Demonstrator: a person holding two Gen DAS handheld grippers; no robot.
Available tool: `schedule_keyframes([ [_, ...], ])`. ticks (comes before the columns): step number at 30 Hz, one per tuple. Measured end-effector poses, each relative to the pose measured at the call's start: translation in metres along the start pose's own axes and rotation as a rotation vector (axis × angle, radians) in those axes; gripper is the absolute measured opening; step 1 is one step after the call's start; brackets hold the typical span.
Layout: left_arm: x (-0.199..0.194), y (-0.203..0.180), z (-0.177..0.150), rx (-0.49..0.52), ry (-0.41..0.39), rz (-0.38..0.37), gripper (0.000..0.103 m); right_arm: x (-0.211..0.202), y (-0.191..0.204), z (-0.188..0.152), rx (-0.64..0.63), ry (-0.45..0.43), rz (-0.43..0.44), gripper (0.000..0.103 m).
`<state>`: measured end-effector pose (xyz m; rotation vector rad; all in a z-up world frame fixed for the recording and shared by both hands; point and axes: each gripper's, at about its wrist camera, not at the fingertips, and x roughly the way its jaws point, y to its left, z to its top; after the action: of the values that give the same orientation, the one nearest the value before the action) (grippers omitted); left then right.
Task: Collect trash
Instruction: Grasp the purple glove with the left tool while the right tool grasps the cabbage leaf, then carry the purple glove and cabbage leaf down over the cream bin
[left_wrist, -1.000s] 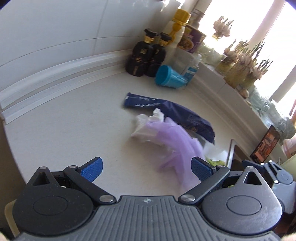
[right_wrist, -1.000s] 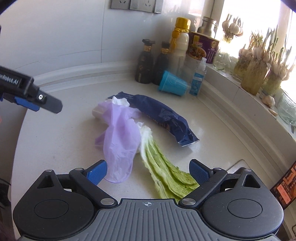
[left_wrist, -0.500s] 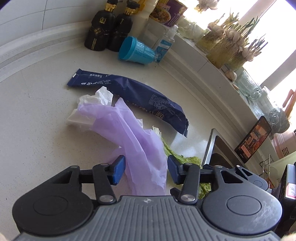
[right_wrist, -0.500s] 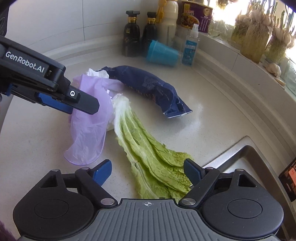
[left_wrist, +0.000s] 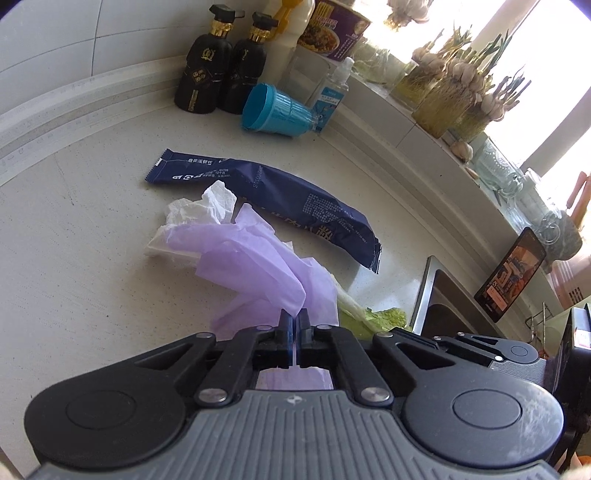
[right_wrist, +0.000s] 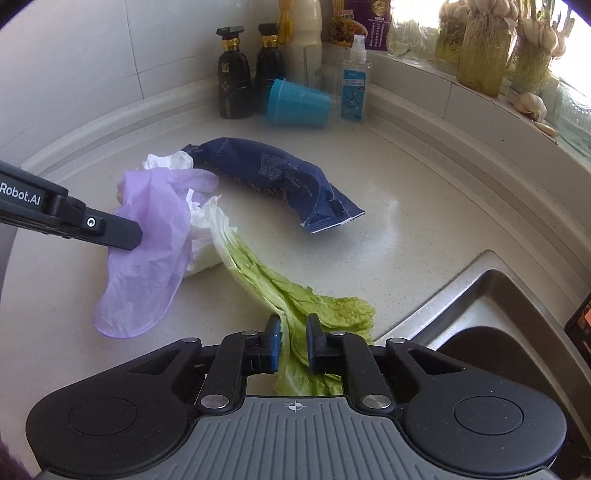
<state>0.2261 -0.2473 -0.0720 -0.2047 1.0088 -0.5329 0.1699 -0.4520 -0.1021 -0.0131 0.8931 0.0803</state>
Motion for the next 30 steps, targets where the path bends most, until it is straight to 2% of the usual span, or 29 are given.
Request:
schedule_keyframes([
  [10,-0.036,0.009,0.006,-0.022,-0.082,-0.037,0.000,-0.018,0.002,0.014,0.014,-0.079,-0.070,0.003],
  [18,-0.067,0.016,0.006,-0.041,-0.141,-0.098,0.000,-0.042,0.008,0.024,0.037,-0.143,-0.118,0.003],
  [24,-0.097,0.023,0.005,-0.050,-0.193,-0.130,0.000,-0.066,0.021,0.034,0.043,-0.192,-0.122,0.003],
  [30,-0.126,0.036,0.001,-0.059,-0.241,-0.127,0.000,-0.087,0.042,0.039,0.023,-0.225,-0.116,0.003],
])
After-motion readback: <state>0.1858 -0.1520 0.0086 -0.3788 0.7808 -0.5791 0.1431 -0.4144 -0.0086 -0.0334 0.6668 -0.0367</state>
